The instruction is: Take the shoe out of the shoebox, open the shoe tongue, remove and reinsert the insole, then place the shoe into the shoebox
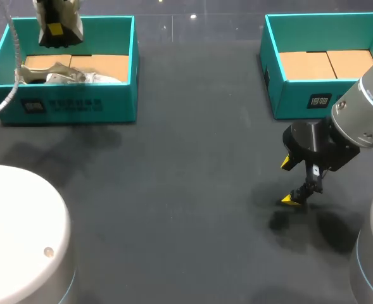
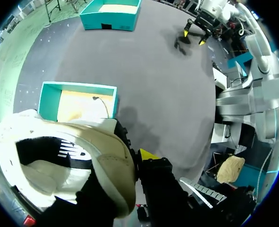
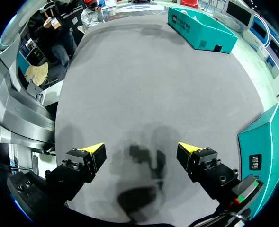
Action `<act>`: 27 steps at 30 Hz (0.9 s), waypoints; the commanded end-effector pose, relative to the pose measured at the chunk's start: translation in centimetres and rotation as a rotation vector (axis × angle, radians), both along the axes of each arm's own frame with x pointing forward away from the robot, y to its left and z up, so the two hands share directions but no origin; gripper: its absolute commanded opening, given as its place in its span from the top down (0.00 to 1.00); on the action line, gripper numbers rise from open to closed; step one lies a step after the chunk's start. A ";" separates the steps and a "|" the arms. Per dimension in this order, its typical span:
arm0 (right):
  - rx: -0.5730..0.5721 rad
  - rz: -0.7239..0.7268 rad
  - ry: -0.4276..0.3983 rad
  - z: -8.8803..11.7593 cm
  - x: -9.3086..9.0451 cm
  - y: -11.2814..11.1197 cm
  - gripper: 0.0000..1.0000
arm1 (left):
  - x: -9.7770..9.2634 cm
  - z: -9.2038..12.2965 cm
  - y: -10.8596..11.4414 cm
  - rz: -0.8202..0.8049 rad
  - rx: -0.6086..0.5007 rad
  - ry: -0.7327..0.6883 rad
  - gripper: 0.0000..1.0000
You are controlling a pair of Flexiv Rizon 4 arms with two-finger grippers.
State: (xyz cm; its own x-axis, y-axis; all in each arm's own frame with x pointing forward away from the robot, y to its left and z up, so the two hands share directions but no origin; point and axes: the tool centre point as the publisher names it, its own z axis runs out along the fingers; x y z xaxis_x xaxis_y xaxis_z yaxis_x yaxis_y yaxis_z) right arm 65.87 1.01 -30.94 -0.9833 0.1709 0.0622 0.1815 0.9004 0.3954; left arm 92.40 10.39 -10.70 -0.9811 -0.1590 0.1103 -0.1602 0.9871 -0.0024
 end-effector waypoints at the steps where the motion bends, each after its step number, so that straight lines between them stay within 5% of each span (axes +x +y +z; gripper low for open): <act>1: -0.001 -0.001 -0.003 -0.1 -0.2 0.0 0.00 | 2.2 0.6 2.0 -0.011 -0.004 0.017 1.00; 10: -0.001 -0.001 -0.003 -0.1 -0.2 0.0 0.00 | 5.6 0.6 5.9 -0.044 0.038 -0.010 1.00; 23: -0.001 -0.001 -0.003 -0.1 -0.2 0.0 0.00 | 5.6 0.6 5.9 -0.044 0.038 -0.010 1.00; 27: -0.001 -0.001 -0.003 -0.1 -0.2 0.0 0.00 | 8.6 0.1 7.7 -0.071 0.037 0.010 1.00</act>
State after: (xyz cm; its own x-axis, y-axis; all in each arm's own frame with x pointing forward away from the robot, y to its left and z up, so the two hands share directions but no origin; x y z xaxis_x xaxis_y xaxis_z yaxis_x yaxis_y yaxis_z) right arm 65.86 1.01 -30.94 -0.9833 0.1709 0.0622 0.1815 0.9004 0.3954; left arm 98.81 16.91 -10.55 -0.9915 -0.1003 0.0827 -0.0971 0.9944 0.0412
